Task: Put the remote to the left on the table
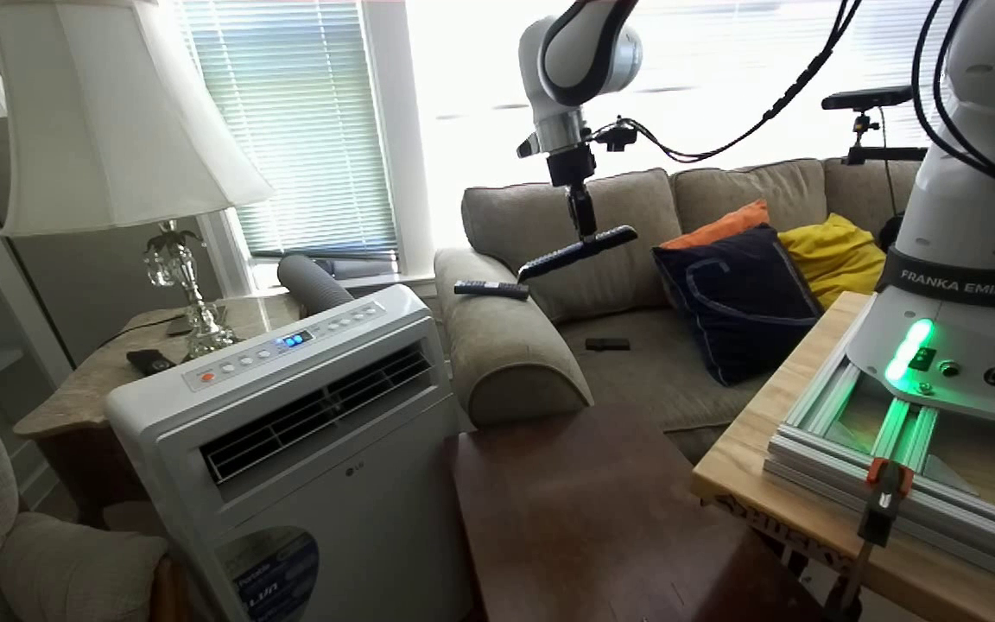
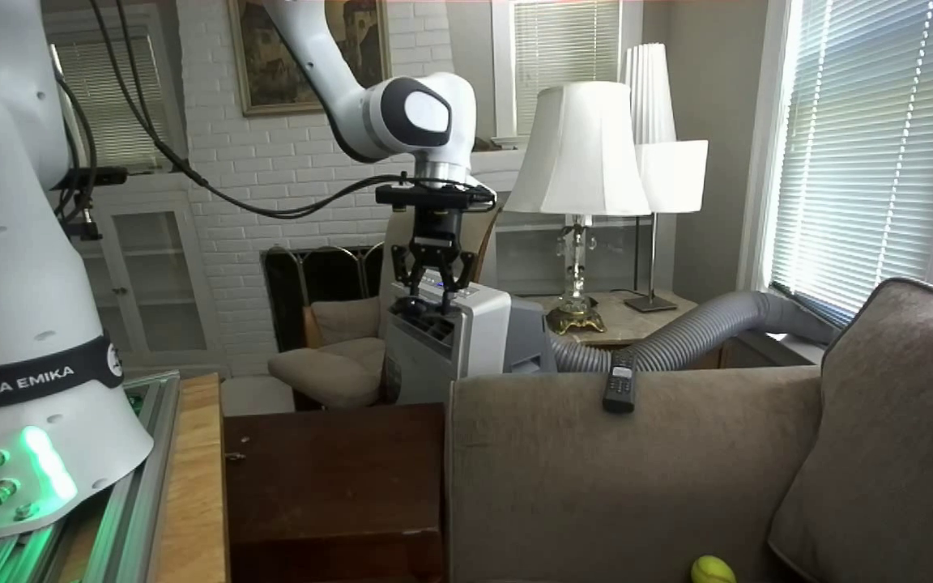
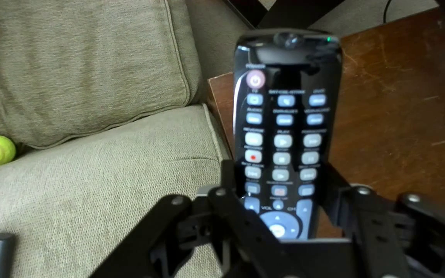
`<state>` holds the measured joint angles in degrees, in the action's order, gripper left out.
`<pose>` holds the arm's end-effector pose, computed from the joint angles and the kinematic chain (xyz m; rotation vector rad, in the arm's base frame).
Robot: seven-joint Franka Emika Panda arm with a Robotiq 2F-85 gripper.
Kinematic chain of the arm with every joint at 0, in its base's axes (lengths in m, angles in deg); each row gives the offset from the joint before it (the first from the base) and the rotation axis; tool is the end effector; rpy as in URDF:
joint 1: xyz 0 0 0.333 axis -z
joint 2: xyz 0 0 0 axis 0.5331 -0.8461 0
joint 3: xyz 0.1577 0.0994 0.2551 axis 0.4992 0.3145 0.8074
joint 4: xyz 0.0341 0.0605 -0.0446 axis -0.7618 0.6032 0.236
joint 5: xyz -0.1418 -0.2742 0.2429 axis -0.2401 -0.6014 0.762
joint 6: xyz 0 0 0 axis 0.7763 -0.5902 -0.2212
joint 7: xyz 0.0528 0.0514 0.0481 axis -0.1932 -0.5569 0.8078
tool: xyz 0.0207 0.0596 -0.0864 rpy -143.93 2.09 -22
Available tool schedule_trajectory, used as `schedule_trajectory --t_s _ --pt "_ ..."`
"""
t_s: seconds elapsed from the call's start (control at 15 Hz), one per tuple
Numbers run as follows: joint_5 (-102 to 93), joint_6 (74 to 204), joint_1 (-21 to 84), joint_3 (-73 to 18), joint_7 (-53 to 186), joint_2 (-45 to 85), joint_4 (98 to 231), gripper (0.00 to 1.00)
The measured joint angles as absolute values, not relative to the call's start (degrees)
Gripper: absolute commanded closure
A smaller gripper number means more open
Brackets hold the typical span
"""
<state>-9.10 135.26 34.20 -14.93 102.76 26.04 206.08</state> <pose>0.4873 0.0550 0.2439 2.8825 1.1546 -0.3700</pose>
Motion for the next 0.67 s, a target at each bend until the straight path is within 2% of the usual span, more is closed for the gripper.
schedule_trajectory --t_s 0.07,0.4,0.67 --pt "-9.10 135.26 34.21 -15.07 102.77 26.04 206.07 0.72" --pt "-10.66 137.05 32.85 -15.70 101.49 25.30 206.74 0.72" --pt "-17.08 149.08 27.84 -15.79 91.45 18.48 210.18 0.72"
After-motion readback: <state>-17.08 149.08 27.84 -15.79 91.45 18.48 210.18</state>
